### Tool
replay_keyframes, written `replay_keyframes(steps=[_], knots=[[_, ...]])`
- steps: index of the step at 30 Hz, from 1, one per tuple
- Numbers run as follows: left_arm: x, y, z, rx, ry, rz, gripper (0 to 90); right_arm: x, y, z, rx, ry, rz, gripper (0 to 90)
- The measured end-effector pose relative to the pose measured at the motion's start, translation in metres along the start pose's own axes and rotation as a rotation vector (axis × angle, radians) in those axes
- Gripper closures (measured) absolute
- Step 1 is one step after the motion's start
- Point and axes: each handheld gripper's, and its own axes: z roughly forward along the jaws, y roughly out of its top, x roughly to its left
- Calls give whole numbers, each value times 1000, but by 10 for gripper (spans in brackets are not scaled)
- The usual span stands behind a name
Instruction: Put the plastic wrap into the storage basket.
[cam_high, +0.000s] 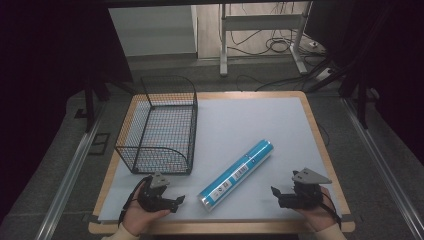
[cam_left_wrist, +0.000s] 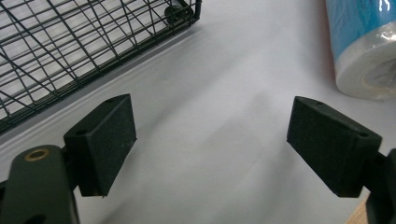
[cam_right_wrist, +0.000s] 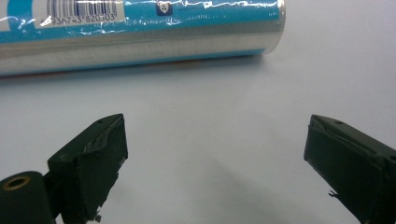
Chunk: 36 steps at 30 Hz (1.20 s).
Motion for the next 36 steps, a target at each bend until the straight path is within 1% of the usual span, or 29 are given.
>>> replay_keyframes(steps=[3,5,8,12,14,17,20,26,30,33,36], knots=[[0,0,0,0,0,4,153,-1,0,-2,-6,-9,7,66],[-1,1,0,-2,-1,6,153,-1,0,-3,-8,-8,11,67],[-2,0,-1,-1,-3,10,153,-1,0,-4,-14,-21,13,84],[-2,1,-2,-2,-5,2,157,-1,0,-3,-13,-17,18,85],[-1,2,-3,2,-10,2,177,-2,0,-3,-13,-16,22,85],[-1,3,-6,-8,-2,-15,181,-3,0,-3,-17,-12,25,85],[-2,4,-8,-16,-6,-26,180,-2,0,-2,-11,-8,23,85],[-4,6,-10,-28,-3,-22,170,0,0,-2,-11,-8,13,85],[-7,10,-13,-33,6,-20,159,-1,0,-2,-13,-5,11,86],[-10,16,-15,-36,-2,-31,146,-2,0,-2,-16,0,16,87],[-13,22,-18,-44,2,-42,145,-4,0,-3,-19,3,16,88]])
